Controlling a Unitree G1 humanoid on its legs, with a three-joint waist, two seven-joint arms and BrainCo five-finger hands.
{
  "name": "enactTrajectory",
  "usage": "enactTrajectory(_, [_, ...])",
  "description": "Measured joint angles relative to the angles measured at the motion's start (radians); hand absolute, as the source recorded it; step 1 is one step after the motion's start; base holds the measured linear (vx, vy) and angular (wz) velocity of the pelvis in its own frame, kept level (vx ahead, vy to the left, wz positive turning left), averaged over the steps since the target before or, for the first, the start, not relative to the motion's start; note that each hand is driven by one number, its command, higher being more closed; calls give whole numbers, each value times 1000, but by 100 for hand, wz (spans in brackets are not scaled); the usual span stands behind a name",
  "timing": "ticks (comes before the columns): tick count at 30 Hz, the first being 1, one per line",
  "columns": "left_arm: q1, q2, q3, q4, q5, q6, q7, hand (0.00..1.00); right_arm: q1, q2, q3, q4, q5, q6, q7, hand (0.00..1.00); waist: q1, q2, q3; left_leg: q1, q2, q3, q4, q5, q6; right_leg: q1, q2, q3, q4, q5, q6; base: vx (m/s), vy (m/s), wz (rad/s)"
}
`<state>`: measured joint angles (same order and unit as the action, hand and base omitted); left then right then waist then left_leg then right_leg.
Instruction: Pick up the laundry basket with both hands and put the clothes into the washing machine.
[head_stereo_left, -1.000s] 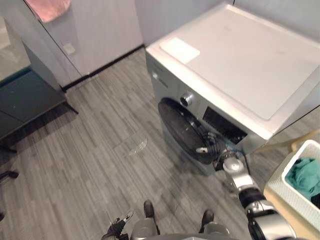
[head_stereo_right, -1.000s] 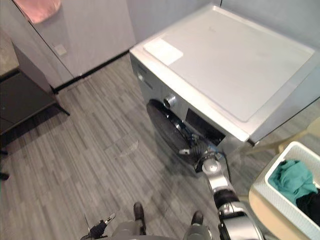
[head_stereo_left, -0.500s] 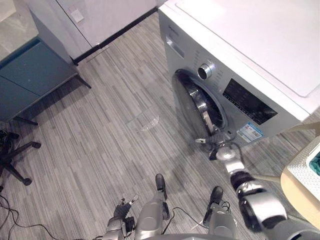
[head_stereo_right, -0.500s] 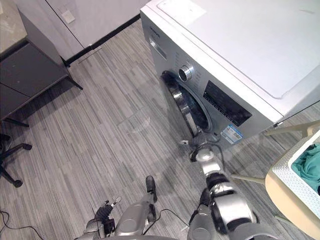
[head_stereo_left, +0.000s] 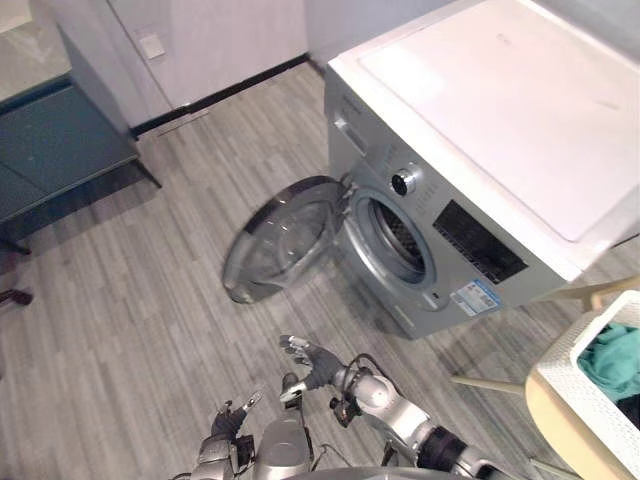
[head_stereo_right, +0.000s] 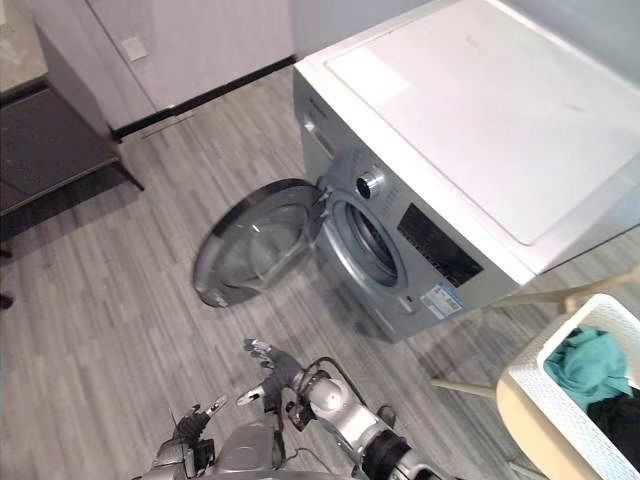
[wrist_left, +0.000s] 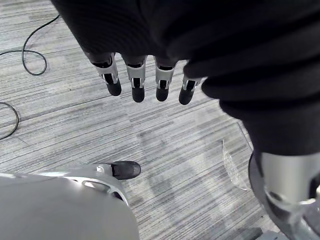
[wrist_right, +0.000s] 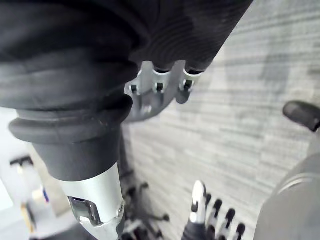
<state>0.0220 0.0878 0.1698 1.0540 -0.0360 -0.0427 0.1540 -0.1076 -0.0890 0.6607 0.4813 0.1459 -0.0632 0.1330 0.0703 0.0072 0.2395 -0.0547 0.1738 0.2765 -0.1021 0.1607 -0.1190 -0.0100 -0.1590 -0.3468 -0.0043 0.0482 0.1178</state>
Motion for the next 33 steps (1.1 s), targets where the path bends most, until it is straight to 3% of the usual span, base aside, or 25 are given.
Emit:
enactTrajectory(3, [-5, 15, 1, 16, 44, 2, -2, 0, 105, -59, -157, -21, -34, -3, -15, 0, -8, -25, -17, 5, 1, 33, 0, -12, 2, -22, 2, 49, 2, -6, 0, -87, 33, -36])
enactTrajectory(5, [-12, 16, 21, 18, 53, 4, -2, 0, 157, -91, -260, -6, -53, -2, -31, 0, -32, -31, -20, 3, -1, 45, 0, -12, 2, -34, 4, 76, 1, -7, 1, -77, 38, -25])
enactTrajectory(8, [-56, 28, 31, 60, 51, 22, -1, 0, 188, -110, -401, 105, -81, 2, -64, 0, -58, -46, -25, -11, 5, 89, 0, -12, 2, -87, 16, 135, 1, -6, 0, -36, 16, -42])
enactTrajectory(10, [-120, 34, 28, 66, 36, 32, -1, 0, 198, -113, -460, 157, -83, 5, -84, 0, -60, -60, -20, -29, 11, 127, 0, -11, 2, -124, 23, 172, -1, 6, -4, -7, -2, -63])
enactTrajectory(12, [-238, 68, 30, 69, -5, 35, -1, 0, 207, -110, -510, 211, -83, 6, -92, 0, -75, -96, -1, -42, 19, 175, 0, -10, 2, -174, 36, 226, -2, 37, -9, 6, -13, -67])
enactTrajectory(15, [-400, 165, 40, 82, -131, 32, 1, 0, 205, -104, -591, 288, -82, 9, -110, 0, -113, -138, 21, -59, 24, 237, 3, -8, -2, -232, 47, 284, -8, 77, -20, 14, -24, -66])
enactTrajectory(17, [-478, 206, 61, 83, -231, 21, -1, 0, 204, -104, -643, 343, -77, 14, -114, 0, -123, -153, 29, -64, 23, 271, 6, -6, 1, -256, 52, 318, -21, 101, -19, 53, -18, -57])
enactTrajectory(18, [-554, 234, 100, 84, -389, 0, -1, 0, 202, -104, -690, 401, -76, 26, -118, 0, -141, -157, 37, -72, 23, 290, 6, -4, 3, -271, 54, 334, -30, 114, -17, 67, -18, -51])
enactTrajectory(21, [-674, 277, 149, 85, -567, -34, 0, 0, 205, -97, -737, 452, -75, 36, -130, 0, -168, -165, 52, -80, 25, 319, 6, -5, 3, -297, 63, 365, -35, 121, -15, 83, -20, -37])
enactTrajectory(25, [-814, 297, 181, 85, -772, -66, 7, 0, 202, -48, -810, 451, -56, 43, -139, 0, -171, -188, 64, -86, 42, 351, 6, -10, -4, -310, 84, 390, -57, 139, -17, 70, -27, -23])
enactTrajectory(29, [-872, 302, 198, 85, -860, -86, 51, 0, 201, -21, -815, 358, -23, 42, -153, 0, -171, -200, 71, -90, 56, 356, 6, -10, -5, -319, 92, 402, -57, 144, -17, 41, -16, -8])
enactTrajectory(33, [-903, 330, 232, 85, -906, -95, 72, 0, 196, -8, -718, 178, 23, 20, -152, 0, -170, -221, 88, -122, 57, 360, 6, -10, -5, -355, 94, 410, -57, 161, -16, -11, -9, -5])
